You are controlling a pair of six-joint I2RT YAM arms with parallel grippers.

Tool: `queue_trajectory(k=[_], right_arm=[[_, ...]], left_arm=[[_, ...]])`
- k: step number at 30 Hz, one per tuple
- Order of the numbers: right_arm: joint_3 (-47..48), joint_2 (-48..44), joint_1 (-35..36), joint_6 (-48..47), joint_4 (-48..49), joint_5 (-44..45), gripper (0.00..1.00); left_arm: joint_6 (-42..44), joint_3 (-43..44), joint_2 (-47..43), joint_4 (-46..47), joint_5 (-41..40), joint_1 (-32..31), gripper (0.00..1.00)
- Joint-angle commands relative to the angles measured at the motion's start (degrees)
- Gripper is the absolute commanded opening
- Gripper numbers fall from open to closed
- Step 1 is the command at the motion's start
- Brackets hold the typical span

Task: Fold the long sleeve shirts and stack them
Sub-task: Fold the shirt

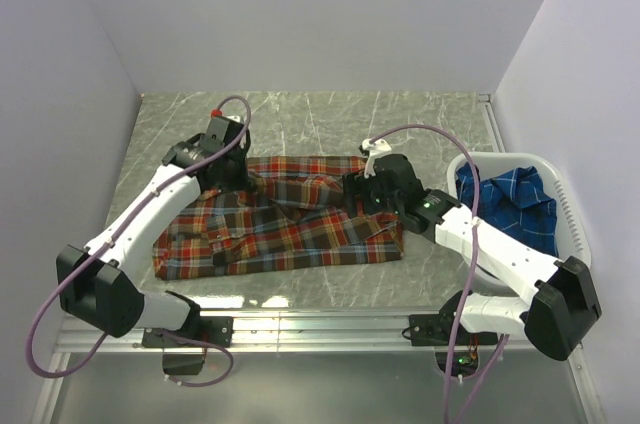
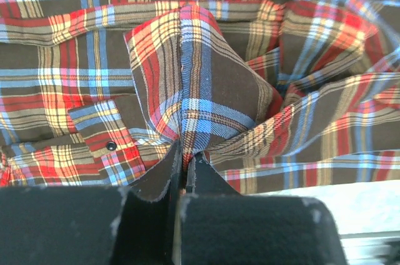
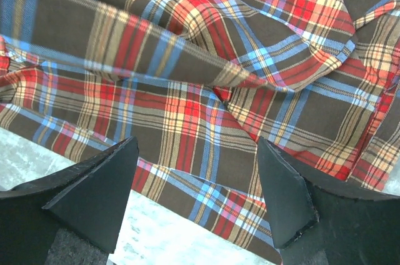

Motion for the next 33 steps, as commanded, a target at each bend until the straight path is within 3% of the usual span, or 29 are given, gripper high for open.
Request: queue_trajectory(k=[1, 14, 20, 26, 29, 33], right_arm=[[3.2, 1.1, -0.6, 1.0, 0.2, 1.8, 0.83], [10.8, 9.9, -3.9, 6.2, -1.4, 5.4, 0.81], [12.8, 13.2, -4.6, 6.2, -1.1, 4.2, 0.81], [12.9, 14.6, -4.5, 5.3, -0.7, 1.4, 0.80], [12.4, 14.6, -4.6, 4.4, -0.2, -0.6, 0.80], [12.0, 14.7, -4.4, 3.8, -0.2, -1.7, 0.79]], left_arm=[[-2.0, 5.9, 0.4, -5.8, 0.7, 0.2, 0.01], [-4.9, 18.5, 1.4, -15.8, -1.1, 0.1, 0.01], [-4.6, 16.2, 3.3, -15.7, -4.7, 0.4, 0.03], [-1.5, 13.4, 10.5, -9.9, -3.7, 2.8, 0.13], [0.6, 15.6, 16.1, -7.7, -4.0, 4.2, 0.23], [3.3, 18.2, 23.0, -2.4, -3.0, 7.1, 0.48]])
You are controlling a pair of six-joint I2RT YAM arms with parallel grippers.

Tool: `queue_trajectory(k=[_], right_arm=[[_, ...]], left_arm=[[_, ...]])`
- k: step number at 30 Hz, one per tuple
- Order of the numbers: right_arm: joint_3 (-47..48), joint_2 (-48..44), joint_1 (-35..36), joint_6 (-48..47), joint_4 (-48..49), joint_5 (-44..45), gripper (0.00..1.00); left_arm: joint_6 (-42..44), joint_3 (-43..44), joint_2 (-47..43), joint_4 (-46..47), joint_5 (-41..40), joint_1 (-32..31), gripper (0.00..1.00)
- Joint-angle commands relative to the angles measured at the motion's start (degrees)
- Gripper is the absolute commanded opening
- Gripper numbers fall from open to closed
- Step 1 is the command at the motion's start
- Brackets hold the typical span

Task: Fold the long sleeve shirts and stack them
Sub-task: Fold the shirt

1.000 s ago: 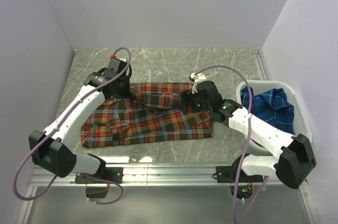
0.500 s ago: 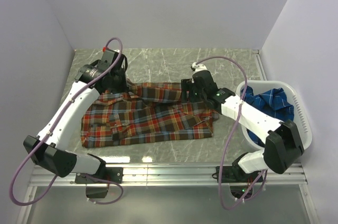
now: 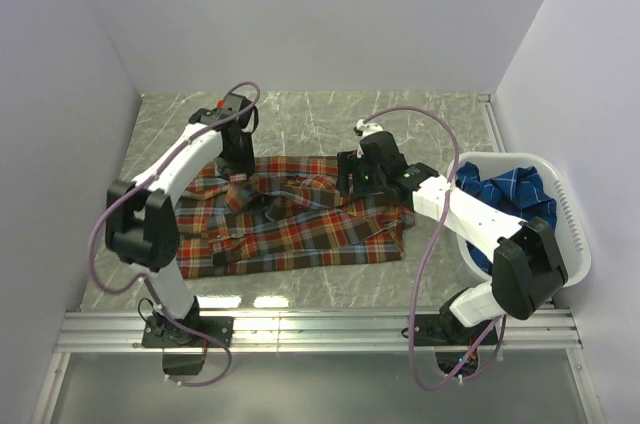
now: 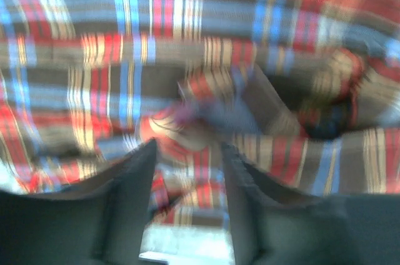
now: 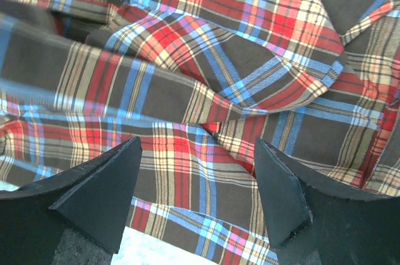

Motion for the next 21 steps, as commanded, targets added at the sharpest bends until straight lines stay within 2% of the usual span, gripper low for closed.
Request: queue_trajectory(k=[1, 5, 9, 14, 19, 21], right_arm=[[1.4, -0.1, -0.1, -0.9, 1.6, -1.7, 0.79], [0.9, -0.7, 0.0, -1.4, 1.4, -1.9, 0.78], [-0.1, -1.9, 0.0, -1.7, 1.2, -3.1, 0.78], [-3.2, -4.7, -0.1, -2.3, 3.4, -5.3, 0.78], [-5.1, -7.1, 0.0, -3.2, 6.3, -9.5, 0.77], [-5.7, -7.4, 0.0, -4.3, 8.0, -11.5, 0.77]], left_arm=[[3.8, 4.6, 4.1, 8.1, 0.5, 2.5, 0.55], [6.3, 7.9, 10.2, 12.7, 5.0, 6.4, 0.66], [5.3, 6.0, 8.0, 18.3, 10.8, 10.0, 0.75], [0.7, -14.7, -10.3, 32.5, 13.1, 13.0, 0.80], [-2.8, -35.1, -22.9, 45.7, 16.5, 15.3, 0.72], [-3.8, -38.6, -27.3, 48.1, 18.4, 16.0, 0.73]])
